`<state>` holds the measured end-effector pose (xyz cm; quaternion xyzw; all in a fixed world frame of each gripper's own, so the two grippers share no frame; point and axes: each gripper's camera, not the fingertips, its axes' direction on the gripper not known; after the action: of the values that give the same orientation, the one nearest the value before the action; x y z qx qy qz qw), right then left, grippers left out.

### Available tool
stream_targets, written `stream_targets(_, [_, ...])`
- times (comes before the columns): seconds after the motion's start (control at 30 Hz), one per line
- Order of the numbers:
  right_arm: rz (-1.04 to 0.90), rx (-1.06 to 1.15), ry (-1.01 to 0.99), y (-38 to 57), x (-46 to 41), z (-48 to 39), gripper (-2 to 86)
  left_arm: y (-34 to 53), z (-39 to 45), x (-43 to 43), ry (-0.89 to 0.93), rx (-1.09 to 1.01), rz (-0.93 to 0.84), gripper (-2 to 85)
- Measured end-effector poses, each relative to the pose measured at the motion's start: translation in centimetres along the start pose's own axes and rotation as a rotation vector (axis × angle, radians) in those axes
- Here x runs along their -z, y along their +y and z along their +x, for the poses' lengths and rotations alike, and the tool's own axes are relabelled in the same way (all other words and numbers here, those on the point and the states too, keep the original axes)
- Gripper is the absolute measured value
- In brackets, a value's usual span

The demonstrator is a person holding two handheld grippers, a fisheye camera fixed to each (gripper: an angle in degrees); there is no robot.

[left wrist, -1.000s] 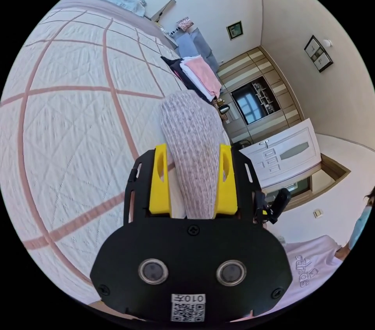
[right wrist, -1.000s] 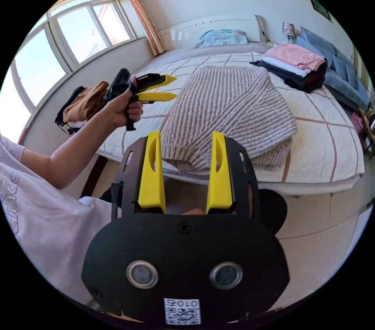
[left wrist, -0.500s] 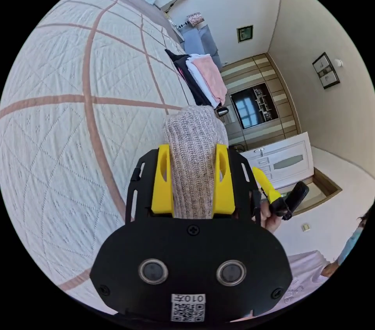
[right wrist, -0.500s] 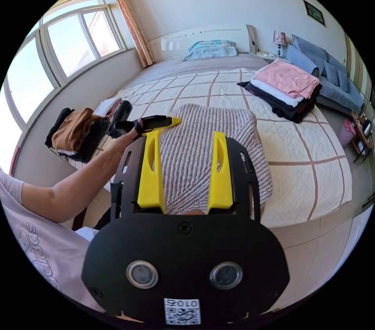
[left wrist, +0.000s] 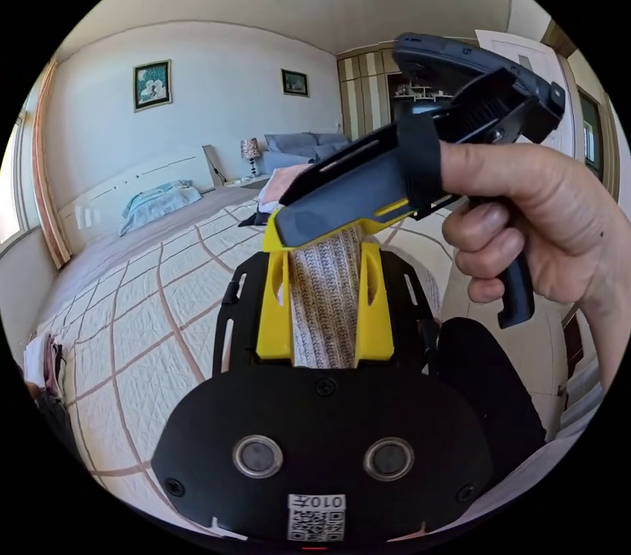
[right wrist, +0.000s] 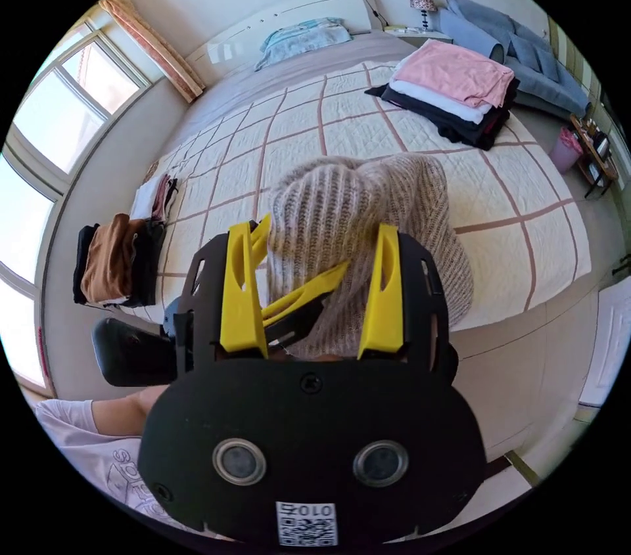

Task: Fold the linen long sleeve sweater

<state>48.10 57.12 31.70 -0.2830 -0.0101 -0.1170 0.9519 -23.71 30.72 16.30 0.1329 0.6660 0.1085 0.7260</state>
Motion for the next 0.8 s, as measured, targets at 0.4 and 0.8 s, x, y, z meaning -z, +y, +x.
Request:
stream_targets(0.4, [-0.033,-0.189,-0.181,-2.0,0.7,7.9,19.5,4.0,6.3,-0.5,0.083,-0.029,0.055,14.2])
stream_targets(0.8, [-0.004,-0.140,-0.215,-2.4,1.6,12.4,12.5,8.2,2.9,2.2,0.437,0.276,-0.036,13.4])
